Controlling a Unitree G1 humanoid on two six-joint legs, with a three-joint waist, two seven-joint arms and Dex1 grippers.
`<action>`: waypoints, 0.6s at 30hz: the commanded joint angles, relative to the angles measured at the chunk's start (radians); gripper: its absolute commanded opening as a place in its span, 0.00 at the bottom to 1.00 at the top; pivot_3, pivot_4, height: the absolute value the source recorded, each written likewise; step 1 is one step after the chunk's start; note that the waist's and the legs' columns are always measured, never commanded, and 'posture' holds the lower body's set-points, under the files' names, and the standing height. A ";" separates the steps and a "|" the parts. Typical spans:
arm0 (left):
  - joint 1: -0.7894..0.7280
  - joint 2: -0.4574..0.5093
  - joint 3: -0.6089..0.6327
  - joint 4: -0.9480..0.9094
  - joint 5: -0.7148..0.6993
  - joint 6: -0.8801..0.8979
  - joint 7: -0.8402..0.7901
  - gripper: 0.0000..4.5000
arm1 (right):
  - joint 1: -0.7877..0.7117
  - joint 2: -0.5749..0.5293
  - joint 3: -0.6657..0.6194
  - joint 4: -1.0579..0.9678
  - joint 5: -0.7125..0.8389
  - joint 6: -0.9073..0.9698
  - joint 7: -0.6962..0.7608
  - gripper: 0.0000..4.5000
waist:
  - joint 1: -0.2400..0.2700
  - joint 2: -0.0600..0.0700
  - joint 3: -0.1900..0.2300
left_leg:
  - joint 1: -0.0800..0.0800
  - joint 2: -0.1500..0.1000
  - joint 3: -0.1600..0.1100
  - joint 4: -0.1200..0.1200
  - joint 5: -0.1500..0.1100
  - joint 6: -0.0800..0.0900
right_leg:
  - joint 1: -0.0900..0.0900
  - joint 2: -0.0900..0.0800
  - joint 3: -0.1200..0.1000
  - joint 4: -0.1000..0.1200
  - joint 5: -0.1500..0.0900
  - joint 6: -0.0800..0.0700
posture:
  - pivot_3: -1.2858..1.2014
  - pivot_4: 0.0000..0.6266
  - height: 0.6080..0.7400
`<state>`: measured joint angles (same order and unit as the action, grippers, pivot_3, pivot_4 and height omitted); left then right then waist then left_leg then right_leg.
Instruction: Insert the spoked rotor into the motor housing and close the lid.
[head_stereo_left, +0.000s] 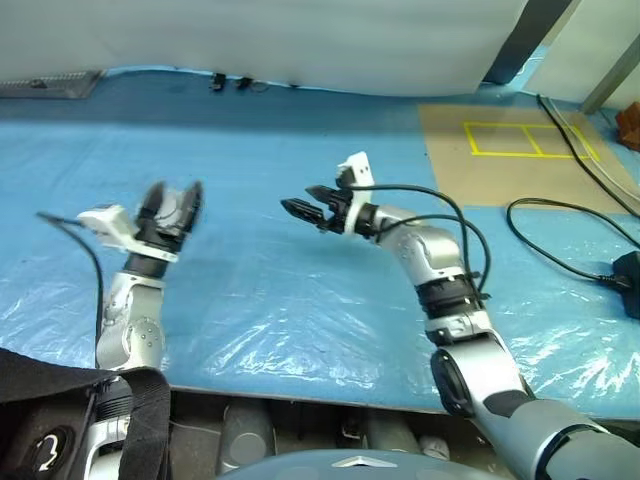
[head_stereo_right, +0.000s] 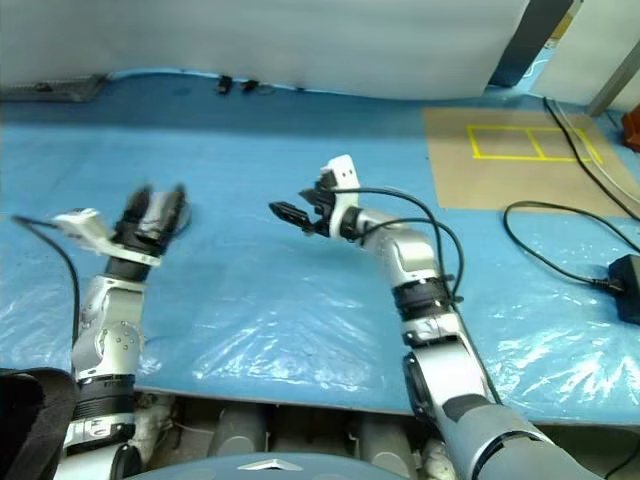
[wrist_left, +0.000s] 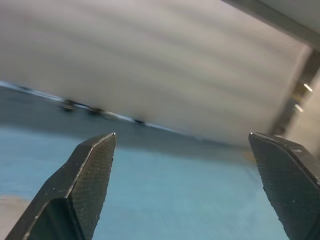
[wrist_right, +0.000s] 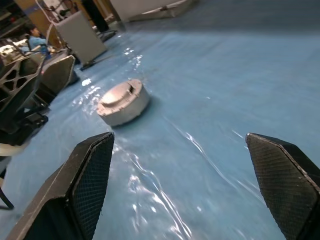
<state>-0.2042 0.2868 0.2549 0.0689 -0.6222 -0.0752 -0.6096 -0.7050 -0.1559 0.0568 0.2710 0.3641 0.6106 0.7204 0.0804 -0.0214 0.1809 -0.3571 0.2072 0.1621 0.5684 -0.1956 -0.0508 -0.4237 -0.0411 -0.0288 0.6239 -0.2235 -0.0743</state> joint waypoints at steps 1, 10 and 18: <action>0.026 0.055 -0.097 -0.045 0.095 0.001 -0.106 1.00 | 0.077 -0.071 0.036 -0.137 -0.023 -0.060 0.062 0.99 | -0.001 0.000 0.000 | 0.001 0.000 0.000 0.000 0.000 0.000 | 0.000 0.000 0.001 0.000 0.000 0.000 | 0.52 0.24 1.00; 0.133 0.124 -0.190 -0.172 0.167 0.089 -0.155 1.00 | 0.256 -0.223 0.136 -0.307 -0.081 -0.186 0.183 0.99 | -0.017 0.001 0.000 | 0.005 -0.001 0.001 -0.003 0.000 0.000 | 0.001 0.002 0.003 -0.001 -0.002 -0.003 | 0.52 0.24 1.00; 0.199 0.130 -0.184 -0.233 0.166 0.138 -0.158 1.00 | 0.185 -0.238 0.137 -0.197 -0.111 -0.245 0.220 0.99 | -0.014 0.001 0.000 | 0.006 -0.001 0.002 -0.001 0.000 0.001 | 0.003 0.001 0.004 -0.001 -0.001 -0.005 | 0.52 0.24 1.00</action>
<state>-0.0076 0.4086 0.0650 -0.1220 -0.4554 0.0649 -0.7633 -0.4986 -0.3871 0.2121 0.0678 0.2509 0.3913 0.9303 0.0663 -0.0201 0.1808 -0.3505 0.2062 0.1638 0.5681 -0.1956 -0.0499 -0.4207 -0.0401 -0.0252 0.6233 -0.2247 -0.0793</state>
